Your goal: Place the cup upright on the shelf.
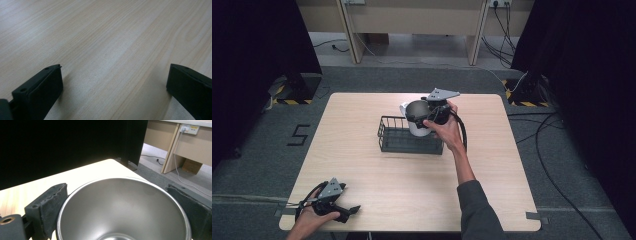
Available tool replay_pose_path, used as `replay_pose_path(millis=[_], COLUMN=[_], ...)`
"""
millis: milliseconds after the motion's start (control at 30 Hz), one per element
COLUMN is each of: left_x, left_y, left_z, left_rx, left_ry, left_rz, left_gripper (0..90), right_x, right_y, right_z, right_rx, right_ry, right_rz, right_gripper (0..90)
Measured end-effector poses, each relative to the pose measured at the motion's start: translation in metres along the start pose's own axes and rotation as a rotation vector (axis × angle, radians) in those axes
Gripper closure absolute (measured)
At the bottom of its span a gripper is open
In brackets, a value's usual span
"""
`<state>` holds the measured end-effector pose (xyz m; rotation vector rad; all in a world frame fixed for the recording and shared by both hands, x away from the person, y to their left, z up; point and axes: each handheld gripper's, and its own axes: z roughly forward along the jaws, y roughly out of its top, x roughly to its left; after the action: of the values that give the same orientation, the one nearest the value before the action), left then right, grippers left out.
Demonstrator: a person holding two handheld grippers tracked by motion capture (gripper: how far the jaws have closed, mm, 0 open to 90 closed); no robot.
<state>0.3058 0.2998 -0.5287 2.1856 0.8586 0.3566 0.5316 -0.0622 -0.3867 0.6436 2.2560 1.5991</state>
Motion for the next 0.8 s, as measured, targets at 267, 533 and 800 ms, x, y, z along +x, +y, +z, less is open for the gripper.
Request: replay_pose_path(millis=[267,533,800], left_x=[0.000,0.000,0.000], left_y=[0.000,0.000,0.000], left_z=[0.000,0.000,0.000], left_rx=[0.001,0.003,0.001], left_ry=[0.000,0.000,0.000], left_rz=[0.001,0.002,0.000], left_gripper=[0.0,0.0,0.0], right_x=[0.000,-0.004,-0.007], right_y=[-0.006,-0.017,-0.024], right_z=[0.005,0.005,0.003], right_rx=[0.013,0.017,0.035], right_ry=[0.014,0.027,0.043], right_rz=[0.004,0.031,0.047], right_gripper=[6.1,6.1,5.9])
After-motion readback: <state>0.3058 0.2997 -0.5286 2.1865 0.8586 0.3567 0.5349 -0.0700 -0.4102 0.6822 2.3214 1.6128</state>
